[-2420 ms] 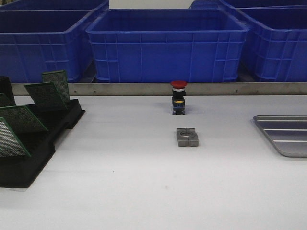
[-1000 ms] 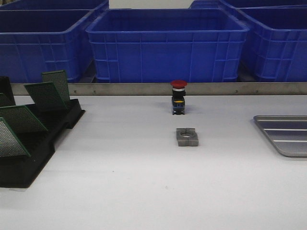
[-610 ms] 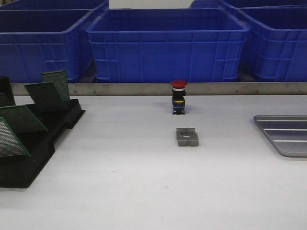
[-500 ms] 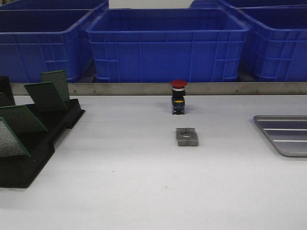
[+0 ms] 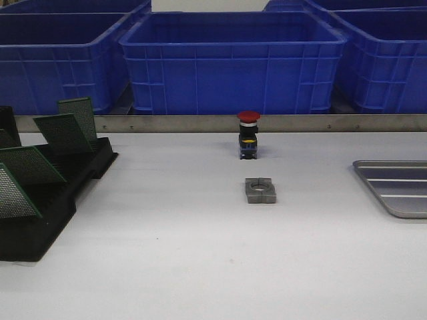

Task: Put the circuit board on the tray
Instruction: 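Grasp a green circuit board in the rack with the left gripper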

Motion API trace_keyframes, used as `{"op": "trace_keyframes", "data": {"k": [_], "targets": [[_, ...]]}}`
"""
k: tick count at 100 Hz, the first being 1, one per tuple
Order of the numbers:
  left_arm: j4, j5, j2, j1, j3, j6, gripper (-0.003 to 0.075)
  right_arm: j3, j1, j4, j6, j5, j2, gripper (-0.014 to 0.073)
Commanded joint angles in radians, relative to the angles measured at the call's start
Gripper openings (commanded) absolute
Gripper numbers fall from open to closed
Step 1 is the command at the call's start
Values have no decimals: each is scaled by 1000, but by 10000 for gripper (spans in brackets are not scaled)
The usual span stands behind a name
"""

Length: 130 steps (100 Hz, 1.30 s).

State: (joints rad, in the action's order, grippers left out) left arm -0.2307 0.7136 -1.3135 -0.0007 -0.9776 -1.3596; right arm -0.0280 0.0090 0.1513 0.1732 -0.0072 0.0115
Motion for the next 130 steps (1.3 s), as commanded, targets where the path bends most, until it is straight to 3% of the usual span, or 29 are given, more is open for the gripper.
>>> {"op": "trace_keyframes", "data": {"k": [1, 41, 130], "targets": [[-25, -70, -11, -5, -36, -109, 375, 14, -4, 8, -1, -84, 25, -61], [36, -207, -140, -5, -36, -181, 375, 14, -4, 8, -1, -84, 25, -61], [59, -288, -305, -5, -36, -187, 365, 14, -4, 8, -1, -84, 25, -61]]}}
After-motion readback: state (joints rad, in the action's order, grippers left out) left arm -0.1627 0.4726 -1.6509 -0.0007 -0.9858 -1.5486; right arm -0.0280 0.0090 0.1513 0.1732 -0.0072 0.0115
